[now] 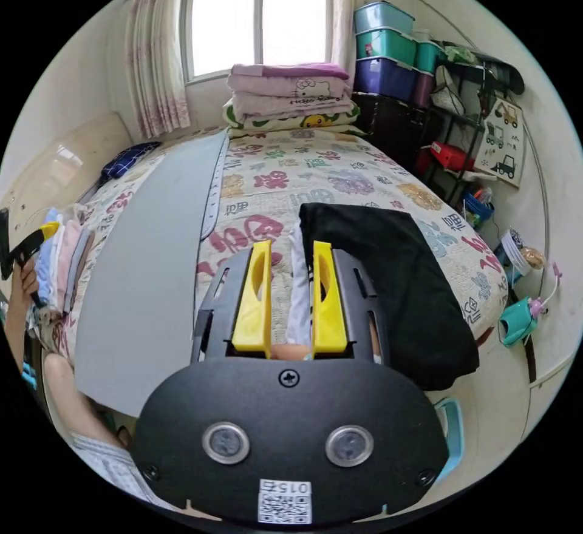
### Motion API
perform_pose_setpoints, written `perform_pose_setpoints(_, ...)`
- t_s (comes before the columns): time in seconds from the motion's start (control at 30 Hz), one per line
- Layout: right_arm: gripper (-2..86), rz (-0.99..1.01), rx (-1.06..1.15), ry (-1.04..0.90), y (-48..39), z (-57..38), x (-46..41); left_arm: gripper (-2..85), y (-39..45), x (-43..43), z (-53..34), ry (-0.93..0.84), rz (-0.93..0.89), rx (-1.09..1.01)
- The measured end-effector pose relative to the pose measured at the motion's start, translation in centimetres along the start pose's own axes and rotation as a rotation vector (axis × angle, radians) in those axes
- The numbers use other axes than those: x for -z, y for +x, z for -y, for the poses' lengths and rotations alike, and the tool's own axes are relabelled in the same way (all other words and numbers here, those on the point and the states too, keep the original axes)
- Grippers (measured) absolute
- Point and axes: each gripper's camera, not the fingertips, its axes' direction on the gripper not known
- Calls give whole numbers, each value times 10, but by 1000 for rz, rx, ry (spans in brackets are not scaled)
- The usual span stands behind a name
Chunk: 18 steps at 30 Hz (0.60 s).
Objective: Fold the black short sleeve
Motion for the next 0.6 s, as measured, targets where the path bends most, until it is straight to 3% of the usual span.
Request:
perform_pose_setpoints(0.2,134,-45,-39,-47,20,132,-2,63,44,-88,6,-151,42,-181)
perform_pose_setpoints(0.3,119,-103,-56,-99,43,182,17,62,34,-124,11,-198,24,-151)
perform_pose_setpoints(0.37,93,16,-140,-43,75,195,51,61,24,-147,15,-213,-1,-109)
perform_pose_setpoints(0.47,55,445,-386,188,163,178,117,61,16,-185,24,-225,-55,-66)
perform_pose_setpoints(0.53,51,833,-584,351,231,154,144,65,19,-219,33,-229,-92,-71)
perform_pose_setpoints(0.6,51,835,-579,347,240,175,183,71,25,-247,41,-225,-127,-78)
